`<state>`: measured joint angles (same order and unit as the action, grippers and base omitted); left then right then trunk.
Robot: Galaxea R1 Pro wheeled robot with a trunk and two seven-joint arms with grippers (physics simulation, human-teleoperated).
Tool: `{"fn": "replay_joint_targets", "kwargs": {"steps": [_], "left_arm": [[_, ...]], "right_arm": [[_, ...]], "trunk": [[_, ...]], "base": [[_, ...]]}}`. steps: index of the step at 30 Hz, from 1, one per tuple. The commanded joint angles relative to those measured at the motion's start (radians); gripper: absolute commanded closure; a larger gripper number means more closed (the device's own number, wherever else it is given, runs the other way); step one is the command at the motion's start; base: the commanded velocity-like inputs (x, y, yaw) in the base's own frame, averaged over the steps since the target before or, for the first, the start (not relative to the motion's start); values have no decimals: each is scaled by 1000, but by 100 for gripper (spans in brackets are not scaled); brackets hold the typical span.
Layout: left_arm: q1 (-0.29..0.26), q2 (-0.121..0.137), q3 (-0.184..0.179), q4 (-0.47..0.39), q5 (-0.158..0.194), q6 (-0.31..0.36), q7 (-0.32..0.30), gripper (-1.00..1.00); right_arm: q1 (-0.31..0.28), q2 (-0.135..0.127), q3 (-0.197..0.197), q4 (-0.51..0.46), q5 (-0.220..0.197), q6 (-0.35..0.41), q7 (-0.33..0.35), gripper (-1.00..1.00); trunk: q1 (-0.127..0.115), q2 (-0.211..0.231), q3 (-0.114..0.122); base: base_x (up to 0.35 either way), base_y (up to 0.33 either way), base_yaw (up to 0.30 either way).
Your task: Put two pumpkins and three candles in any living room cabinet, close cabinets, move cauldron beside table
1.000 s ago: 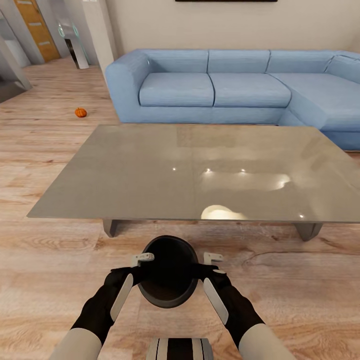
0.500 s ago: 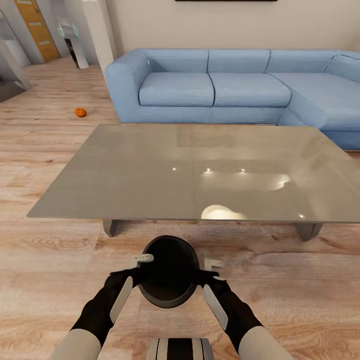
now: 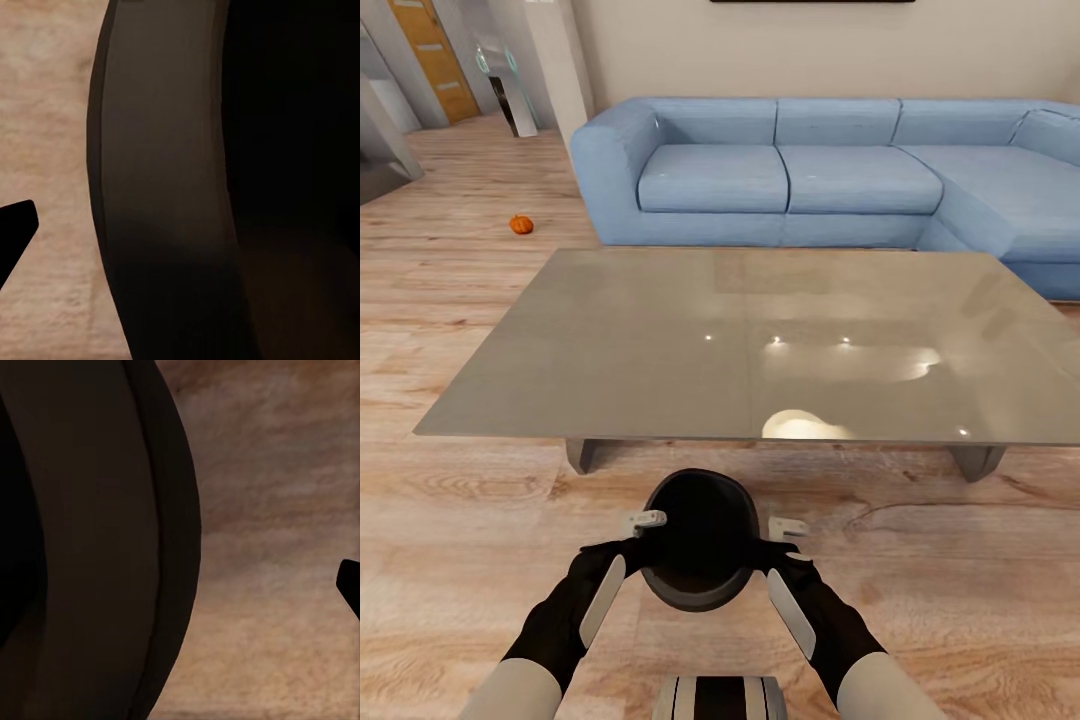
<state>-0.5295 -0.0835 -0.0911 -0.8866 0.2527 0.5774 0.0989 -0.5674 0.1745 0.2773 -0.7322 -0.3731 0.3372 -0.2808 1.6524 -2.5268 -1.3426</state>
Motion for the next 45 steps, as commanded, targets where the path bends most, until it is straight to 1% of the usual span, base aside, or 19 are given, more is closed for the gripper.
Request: {"fn": "replay_joint_targets", "kwargs": {"steps": [1,3,6,8,28,31,35,39,45], "left_arm": [[-1,0,-2,-2,11,4,10,-100],[0,0,-1,-2,12,8,10,-100],[0,0,0,-2,10,42,11,-100],[0,1,1,-2,10,50,12,-100],[0,1,4,-2,8,56,15,-100],[0,1,4,-2,8,58,15,-100],[0,1,4,-2,8,78,16,-100],[-1,1,4,-2,8,83,16,-100],[-1,2,4,-3,8,91,16,-100]], "right_arm": [[0,0,2,-1,-7,4,-9,-100],[0,0,2,-1,-7,4,-9,-100],[0,0,2,-1,-7,4,-9,-100],[0,0,2,-1,-7,4,-9,-100],[0,0,3,-1,-8,6,-2,-100],[0,0,3,-1,-10,6,2,-100],[0,0,4,-2,-10,7,11,-100],[0,0,5,-2,-10,8,12,-100],[0,0,5,-5,-10,9,12,-100]], "trunk": [[-1,0,3],[-2,0,11],[-3,1,22],[-4,2,30],[-13,6,107],[-14,7,119],[-16,8,135],[-18,9,150],[-20,10,173]], "base": [[0,0,0],[0,0,0],[0,0,0],[0,0,0],[-24,0,0],[-196,0,0],[-141,0,0],[-23,0,0],[-160,0,0]]}}
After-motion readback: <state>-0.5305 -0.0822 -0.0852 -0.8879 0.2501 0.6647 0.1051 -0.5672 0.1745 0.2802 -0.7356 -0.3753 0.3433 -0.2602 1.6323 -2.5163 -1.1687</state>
